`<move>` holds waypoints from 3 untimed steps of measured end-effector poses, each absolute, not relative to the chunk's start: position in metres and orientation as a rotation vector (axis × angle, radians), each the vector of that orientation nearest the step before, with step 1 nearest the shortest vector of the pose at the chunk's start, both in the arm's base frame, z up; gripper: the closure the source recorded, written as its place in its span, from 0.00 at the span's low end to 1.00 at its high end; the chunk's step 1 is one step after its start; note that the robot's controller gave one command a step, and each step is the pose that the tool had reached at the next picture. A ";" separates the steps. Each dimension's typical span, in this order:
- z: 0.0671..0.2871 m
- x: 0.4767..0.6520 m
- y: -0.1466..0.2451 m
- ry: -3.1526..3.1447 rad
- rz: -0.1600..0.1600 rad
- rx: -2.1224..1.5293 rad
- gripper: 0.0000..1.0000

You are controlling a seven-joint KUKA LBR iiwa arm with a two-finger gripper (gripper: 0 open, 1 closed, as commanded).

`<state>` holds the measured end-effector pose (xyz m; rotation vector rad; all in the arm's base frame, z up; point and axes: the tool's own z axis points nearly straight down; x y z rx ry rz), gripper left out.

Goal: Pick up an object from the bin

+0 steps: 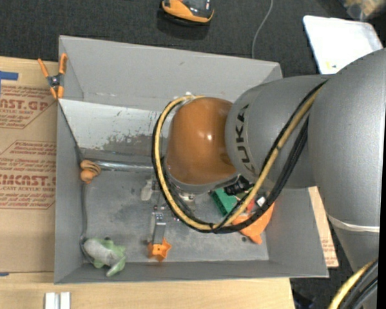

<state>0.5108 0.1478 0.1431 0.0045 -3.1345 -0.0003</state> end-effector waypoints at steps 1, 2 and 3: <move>0.148 0.513 0.147 -3.142 -0.002 0.002 0.00; 0.124 0.483 0.114 -3.104 -0.002 0.462 0.00; 0.129 0.486 0.107 -3.021 -0.004 0.870 0.00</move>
Offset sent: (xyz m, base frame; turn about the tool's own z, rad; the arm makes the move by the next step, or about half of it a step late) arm -0.0314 -0.0382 -0.0218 -0.3270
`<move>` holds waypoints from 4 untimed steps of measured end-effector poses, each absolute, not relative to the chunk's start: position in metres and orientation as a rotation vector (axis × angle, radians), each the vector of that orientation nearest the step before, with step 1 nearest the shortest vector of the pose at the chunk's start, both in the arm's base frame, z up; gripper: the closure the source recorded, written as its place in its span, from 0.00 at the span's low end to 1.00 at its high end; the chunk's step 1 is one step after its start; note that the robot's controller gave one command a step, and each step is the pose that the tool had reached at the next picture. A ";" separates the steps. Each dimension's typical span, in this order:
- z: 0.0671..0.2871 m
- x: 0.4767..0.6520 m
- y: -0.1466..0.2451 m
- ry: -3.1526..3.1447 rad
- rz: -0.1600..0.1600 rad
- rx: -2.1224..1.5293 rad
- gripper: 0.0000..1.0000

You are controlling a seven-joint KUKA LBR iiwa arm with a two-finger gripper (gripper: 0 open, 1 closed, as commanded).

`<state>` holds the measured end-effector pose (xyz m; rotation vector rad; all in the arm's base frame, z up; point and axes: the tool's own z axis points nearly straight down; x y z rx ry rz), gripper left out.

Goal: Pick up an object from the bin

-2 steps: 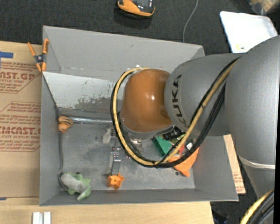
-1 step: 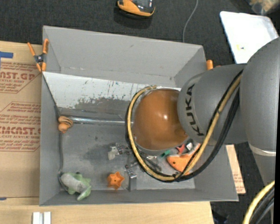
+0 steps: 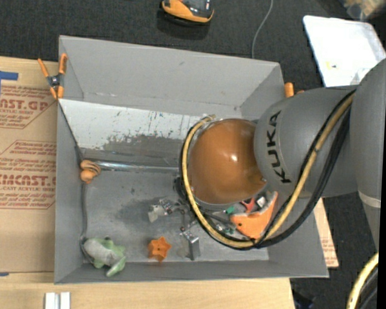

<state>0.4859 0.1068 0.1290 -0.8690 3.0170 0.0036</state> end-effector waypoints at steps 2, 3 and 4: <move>0.084 0.484 0.138 2.774 0.003 -1.471 0.00; 0.071 0.486 0.130 2.723 0.010 -1.569 1.00; 0.071 0.486 0.130 2.723 0.010 -1.569 1.00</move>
Offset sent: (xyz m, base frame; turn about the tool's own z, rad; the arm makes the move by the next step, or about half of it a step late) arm -0.0027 0.0367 -0.0590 -0.5171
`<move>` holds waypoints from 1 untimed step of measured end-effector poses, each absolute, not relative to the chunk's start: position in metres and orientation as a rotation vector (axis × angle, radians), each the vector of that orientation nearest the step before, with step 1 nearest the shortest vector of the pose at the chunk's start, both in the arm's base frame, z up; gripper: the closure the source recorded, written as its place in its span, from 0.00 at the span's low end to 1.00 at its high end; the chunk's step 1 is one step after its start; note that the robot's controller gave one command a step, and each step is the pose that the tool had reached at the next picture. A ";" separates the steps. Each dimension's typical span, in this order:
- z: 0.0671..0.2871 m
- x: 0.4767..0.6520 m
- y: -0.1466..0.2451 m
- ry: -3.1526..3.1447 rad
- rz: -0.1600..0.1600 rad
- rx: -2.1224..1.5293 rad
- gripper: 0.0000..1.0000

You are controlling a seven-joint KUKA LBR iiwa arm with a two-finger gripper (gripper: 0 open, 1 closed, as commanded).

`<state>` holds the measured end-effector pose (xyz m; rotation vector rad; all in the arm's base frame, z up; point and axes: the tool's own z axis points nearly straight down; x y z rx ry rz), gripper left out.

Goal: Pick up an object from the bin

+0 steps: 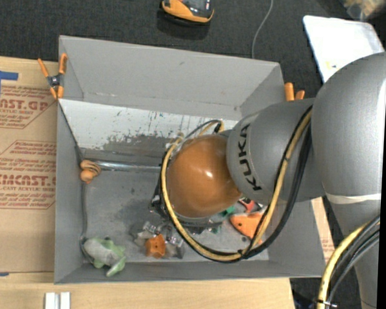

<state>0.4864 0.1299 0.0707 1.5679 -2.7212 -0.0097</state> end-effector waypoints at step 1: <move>0.106 0.483 0.130 -2.712 -0.015 1.563 1.00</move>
Offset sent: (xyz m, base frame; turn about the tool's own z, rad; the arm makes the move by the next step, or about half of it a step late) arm -0.0038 -0.0004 0.0981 -0.0005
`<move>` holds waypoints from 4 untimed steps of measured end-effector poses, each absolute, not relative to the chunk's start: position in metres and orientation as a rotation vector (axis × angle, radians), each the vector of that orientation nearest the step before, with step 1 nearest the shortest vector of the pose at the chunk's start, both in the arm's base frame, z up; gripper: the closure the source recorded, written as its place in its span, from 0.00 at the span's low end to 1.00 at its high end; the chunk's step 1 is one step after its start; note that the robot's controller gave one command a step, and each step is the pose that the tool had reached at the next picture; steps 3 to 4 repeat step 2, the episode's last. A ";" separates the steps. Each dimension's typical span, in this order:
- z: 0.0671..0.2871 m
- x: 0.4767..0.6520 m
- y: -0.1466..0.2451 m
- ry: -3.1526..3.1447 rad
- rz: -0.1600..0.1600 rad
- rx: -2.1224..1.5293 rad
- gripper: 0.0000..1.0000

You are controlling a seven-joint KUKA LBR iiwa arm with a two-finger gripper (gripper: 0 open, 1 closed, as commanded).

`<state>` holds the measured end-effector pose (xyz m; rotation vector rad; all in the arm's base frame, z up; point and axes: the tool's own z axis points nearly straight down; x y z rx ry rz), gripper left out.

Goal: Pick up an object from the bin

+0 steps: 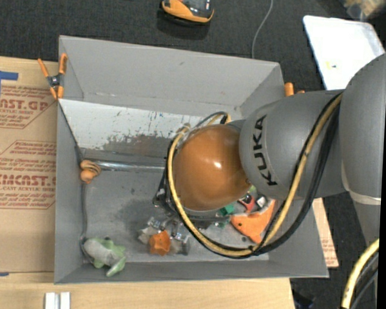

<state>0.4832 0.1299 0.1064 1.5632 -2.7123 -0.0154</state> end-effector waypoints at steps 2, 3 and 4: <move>0.180 0.484 0.131 -2.716 -0.017 1.564 1.00; 0.180 0.484 0.131 -2.716 -0.017 1.564 1.00; 0.180 0.484 0.131 -2.716 -0.017 1.564 1.00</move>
Offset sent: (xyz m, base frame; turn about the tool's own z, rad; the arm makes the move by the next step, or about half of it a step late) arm 0.0005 0.0006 0.0813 0.0000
